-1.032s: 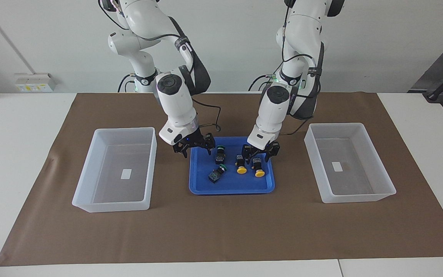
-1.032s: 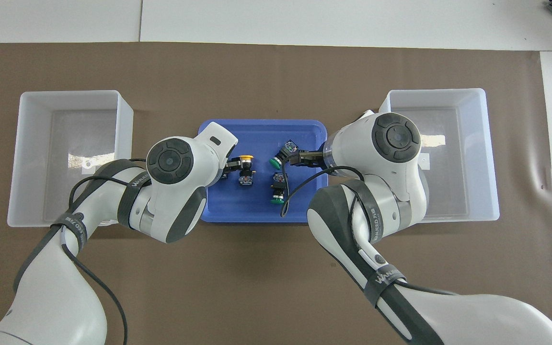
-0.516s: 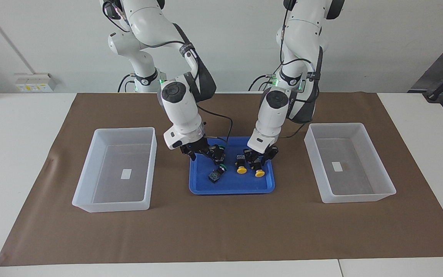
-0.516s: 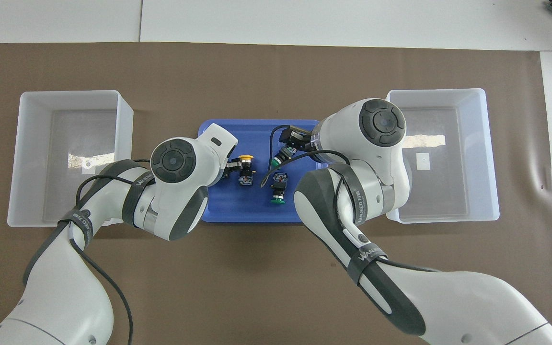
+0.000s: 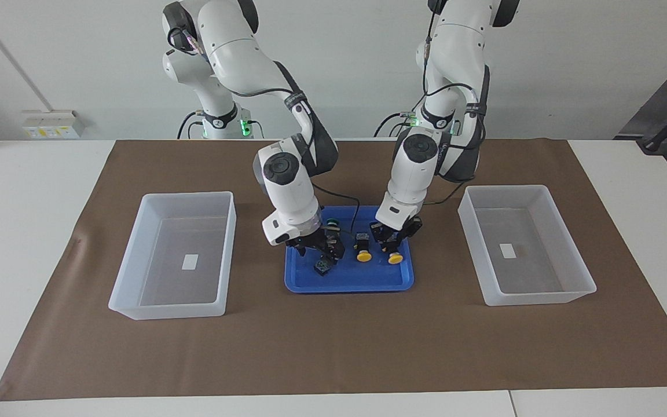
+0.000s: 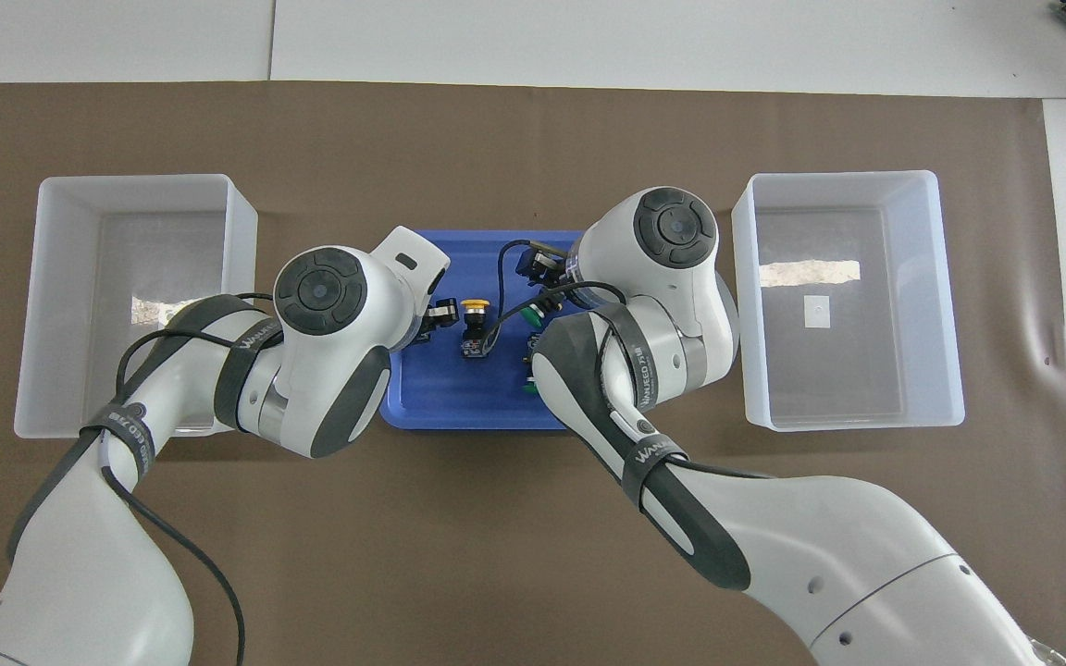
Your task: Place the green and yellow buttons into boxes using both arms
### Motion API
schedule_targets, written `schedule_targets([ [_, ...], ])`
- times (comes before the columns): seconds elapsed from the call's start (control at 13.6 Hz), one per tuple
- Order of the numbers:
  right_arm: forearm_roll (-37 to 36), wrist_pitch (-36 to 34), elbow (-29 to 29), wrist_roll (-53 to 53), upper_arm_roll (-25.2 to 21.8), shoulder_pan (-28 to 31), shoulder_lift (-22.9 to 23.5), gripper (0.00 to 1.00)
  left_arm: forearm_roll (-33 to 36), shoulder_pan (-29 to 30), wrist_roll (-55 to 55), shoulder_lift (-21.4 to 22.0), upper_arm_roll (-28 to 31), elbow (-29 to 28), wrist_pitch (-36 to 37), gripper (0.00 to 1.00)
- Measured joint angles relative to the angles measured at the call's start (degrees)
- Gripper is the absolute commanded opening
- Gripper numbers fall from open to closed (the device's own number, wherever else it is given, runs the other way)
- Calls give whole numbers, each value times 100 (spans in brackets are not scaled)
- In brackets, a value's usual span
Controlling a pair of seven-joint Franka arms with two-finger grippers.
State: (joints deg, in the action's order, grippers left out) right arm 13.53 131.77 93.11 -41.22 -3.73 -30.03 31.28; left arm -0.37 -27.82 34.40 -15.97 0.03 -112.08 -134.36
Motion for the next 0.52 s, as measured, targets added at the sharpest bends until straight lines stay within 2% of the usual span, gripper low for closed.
schedule_targets([
  [0.29,6,279,-3,-13,-2,-1,135,100,5,358,-280,728,54,32,682,0],
  [0.37,7,345,-3,-16,-2,-3,173,95,5,445,-402,798,60,28,716,0],
  [0.52,7,365,-3,-20,-1,-9,212,67,8,687,-727,853,77,30,717,0],
])
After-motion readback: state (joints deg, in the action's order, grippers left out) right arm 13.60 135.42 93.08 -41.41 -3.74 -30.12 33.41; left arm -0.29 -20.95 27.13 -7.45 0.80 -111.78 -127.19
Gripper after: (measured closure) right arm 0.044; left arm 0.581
